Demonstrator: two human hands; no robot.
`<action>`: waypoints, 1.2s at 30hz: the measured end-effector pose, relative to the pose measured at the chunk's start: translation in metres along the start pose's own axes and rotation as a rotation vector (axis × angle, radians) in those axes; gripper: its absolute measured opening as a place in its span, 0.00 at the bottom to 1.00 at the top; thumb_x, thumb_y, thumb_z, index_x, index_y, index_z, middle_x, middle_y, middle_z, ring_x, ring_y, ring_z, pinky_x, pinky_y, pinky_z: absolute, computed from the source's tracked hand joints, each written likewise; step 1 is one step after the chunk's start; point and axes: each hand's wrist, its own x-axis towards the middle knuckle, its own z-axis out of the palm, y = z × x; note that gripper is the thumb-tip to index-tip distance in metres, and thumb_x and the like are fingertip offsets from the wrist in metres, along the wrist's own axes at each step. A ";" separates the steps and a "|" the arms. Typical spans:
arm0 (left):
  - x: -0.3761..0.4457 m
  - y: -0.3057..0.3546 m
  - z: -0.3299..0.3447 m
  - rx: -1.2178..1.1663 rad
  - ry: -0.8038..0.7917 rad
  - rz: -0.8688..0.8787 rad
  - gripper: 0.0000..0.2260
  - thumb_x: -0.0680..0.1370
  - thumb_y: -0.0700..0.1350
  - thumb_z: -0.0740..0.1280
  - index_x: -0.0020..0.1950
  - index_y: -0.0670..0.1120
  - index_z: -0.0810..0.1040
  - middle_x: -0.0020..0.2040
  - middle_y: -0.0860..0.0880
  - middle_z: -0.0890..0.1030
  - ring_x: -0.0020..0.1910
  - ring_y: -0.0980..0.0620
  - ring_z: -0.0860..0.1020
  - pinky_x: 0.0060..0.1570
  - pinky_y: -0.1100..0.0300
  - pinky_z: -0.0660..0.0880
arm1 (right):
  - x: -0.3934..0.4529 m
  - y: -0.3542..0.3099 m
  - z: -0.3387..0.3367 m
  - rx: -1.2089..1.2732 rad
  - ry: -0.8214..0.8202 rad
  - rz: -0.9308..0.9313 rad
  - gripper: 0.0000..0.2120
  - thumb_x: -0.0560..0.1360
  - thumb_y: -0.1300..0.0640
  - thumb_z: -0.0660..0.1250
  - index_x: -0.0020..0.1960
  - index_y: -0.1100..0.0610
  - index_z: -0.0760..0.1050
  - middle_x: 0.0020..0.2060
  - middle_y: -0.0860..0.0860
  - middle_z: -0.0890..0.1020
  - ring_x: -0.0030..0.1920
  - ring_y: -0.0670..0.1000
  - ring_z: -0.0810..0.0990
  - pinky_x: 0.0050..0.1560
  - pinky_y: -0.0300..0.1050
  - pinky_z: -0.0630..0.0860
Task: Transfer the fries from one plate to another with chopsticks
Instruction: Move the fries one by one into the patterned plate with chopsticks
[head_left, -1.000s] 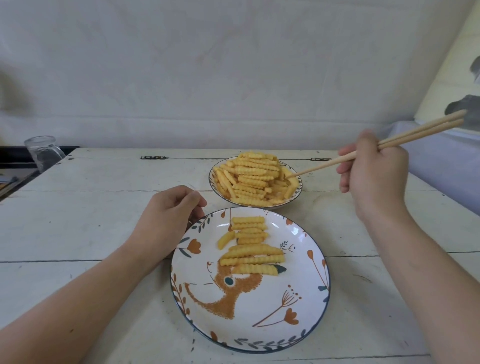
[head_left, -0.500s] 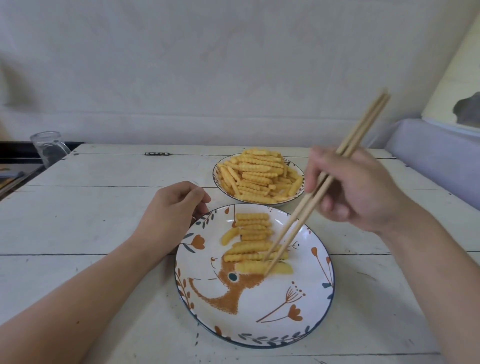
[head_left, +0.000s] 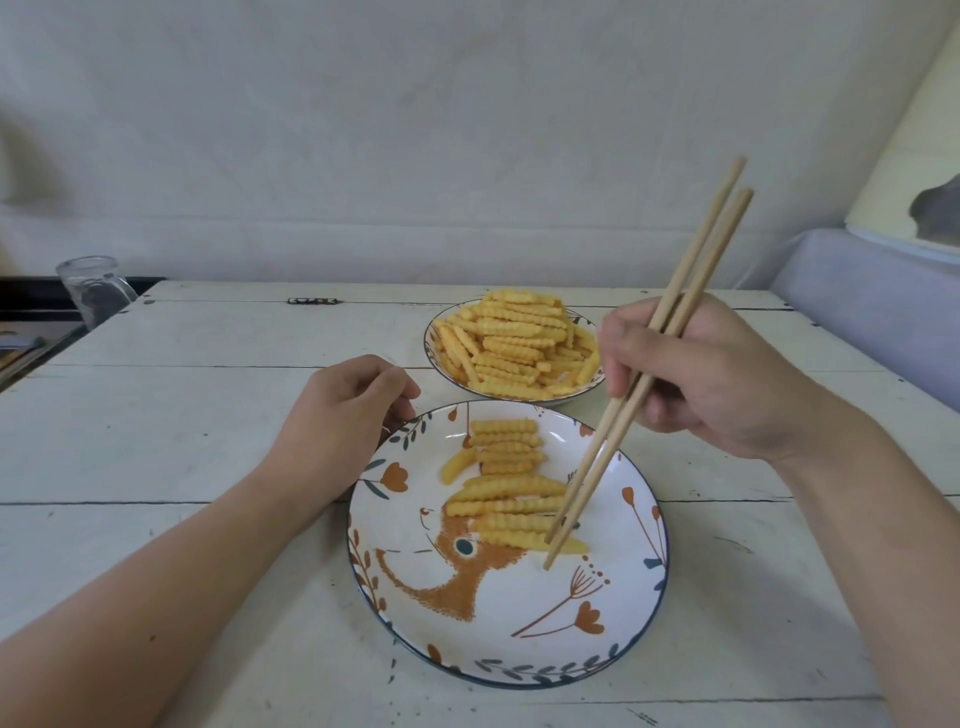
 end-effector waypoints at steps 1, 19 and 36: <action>0.000 0.000 0.000 0.002 0.000 0.002 0.12 0.82 0.43 0.63 0.43 0.45 0.84 0.35 0.52 0.83 0.38 0.48 0.80 0.45 0.49 0.78 | 0.001 0.001 0.001 -0.009 0.001 0.017 0.19 0.75 0.48 0.65 0.29 0.57 0.77 0.22 0.50 0.69 0.21 0.47 0.65 0.25 0.33 0.58; -0.001 0.002 0.000 0.011 0.004 -0.003 0.12 0.83 0.44 0.63 0.44 0.46 0.84 0.37 0.51 0.84 0.36 0.50 0.81 0.42 0.52 0.79 | 0.017 0.026 -0.025 -0.271 0.924 -0.118 0.20 0.80 0.46 0.65 0.34 0.55 0.79 0.21 0.49 0.76 0.20 0.49 0.71 0.26 0.42 0.69; -0.001 0.000 0.000 0.001 0.005 0.005 0.13 0.83 0.44 0.63 0.44 0.45 0.83 0.37 0.50 0.84 0.36 0.48 0.80 0.42 0.51 0.78 | 0.026 0.038 -0.017 -0.485 0.903 -0.113 0.21 0.79 0.47 0.56 0.34 0.56 0.77 0.24 0.52 0.77 0.27 0.57 0.77 0.36 0.57 0.78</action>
